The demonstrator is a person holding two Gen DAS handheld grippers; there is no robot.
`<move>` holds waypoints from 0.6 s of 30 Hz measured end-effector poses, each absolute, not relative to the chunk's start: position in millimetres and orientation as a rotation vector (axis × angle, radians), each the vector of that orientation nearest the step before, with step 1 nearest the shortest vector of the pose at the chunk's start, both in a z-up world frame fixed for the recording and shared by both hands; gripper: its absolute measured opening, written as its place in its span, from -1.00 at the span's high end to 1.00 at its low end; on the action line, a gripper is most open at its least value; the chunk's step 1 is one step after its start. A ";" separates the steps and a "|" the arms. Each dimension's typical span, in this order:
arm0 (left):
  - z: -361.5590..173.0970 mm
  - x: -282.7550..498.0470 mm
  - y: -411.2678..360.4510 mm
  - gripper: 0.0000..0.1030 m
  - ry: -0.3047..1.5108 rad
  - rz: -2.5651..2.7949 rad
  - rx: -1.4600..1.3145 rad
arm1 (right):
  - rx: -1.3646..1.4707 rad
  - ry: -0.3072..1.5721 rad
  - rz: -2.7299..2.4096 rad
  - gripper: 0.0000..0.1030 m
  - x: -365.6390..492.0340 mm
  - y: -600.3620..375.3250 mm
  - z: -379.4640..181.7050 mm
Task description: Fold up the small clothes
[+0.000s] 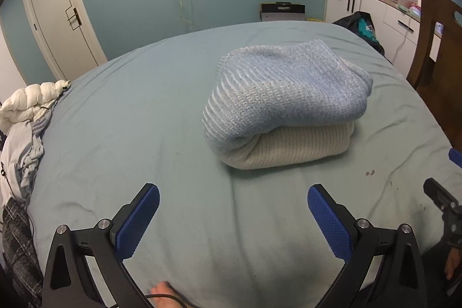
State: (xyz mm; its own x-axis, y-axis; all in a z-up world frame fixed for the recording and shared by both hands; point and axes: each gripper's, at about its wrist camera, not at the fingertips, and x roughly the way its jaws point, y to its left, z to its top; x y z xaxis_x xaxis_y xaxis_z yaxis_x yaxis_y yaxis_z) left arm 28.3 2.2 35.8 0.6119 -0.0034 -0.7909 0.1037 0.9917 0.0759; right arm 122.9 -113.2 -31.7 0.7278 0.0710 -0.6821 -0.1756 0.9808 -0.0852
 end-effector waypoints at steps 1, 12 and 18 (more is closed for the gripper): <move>36.5 27.5 1.4 -1.00 0.906 -0.063 0.122 | -0.160 0.738 0.139 -0.98 121.4 -110.8 -31.1; 39.8 21.2 -4.4 -1.00 0.892 -0.084 0.140 | -0.123 0.711 0.127 -0.98 112.7 -123.7 -19.8; 39.9 21.3 -3.4 -1.00 0.898 -0.085 0.133 | -0.136 0.701 0.129 -0.98 109.6 -121.7 -17.0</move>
